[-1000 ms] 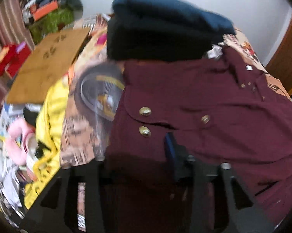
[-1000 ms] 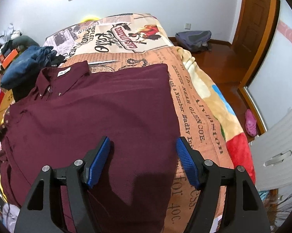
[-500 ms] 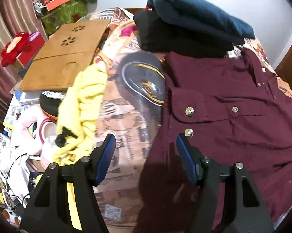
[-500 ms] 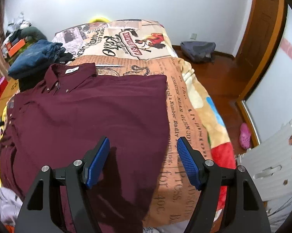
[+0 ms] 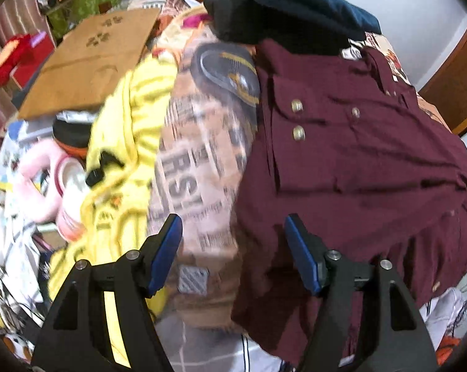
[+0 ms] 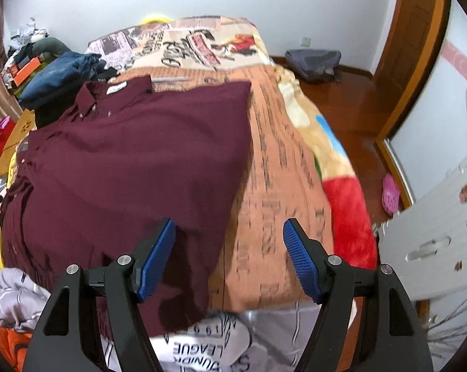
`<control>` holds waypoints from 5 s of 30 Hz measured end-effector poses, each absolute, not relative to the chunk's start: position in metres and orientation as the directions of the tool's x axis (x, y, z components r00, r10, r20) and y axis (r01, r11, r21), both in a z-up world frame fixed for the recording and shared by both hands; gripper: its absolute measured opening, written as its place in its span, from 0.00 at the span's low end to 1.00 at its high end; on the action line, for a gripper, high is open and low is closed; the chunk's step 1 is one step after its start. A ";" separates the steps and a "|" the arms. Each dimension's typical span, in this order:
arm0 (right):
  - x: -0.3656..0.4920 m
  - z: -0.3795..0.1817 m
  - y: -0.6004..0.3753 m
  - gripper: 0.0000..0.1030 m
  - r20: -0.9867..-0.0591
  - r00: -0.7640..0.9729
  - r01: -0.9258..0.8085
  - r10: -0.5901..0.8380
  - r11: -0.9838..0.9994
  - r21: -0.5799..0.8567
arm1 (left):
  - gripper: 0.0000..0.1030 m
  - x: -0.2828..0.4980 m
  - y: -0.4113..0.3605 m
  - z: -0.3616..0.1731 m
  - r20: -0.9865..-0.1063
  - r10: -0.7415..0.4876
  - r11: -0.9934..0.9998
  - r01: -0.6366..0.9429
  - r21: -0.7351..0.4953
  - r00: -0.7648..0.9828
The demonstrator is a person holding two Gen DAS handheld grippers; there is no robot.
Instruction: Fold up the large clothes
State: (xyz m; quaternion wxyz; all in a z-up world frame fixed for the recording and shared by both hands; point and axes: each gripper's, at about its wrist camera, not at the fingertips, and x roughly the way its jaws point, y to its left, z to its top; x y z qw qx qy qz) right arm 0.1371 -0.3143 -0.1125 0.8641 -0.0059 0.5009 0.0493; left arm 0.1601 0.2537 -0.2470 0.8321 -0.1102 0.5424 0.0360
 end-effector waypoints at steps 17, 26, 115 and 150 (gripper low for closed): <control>0.114 -0.146 -0.289 0.66 -0.891 0.424 -0.107 0.164 0.986 0.131 | 0.66 0.109 0.228 -0.287 -0.922 -0.176 0.948 -0.193 -0.253 0.345; 0.124 -0.136 -0.294 0.11 -0.828 0.503 -0.064 0.250 0.965 0.253 | 0.29 0.119 0.218 -0.278 -0.894 -0.205 0.942 -0.167 -0.291 0.399; 0.285 -0.051 -0.255 0.08 -0.601 0.658 -0.209 0.454 0.877 0.433 | 0.18 0.308 0.204 -0.141 -0.657 -0.383 0.840 -0.051 -0.540 0.650; 0.287 -0.036 -0.240 0.46 -0.731 0.614 -0.192 0.297 0.955 0.227 | 0.68 0.333 0.140 -0.117 -0.742 -0.221 0.971 0.074 -0.226 0.633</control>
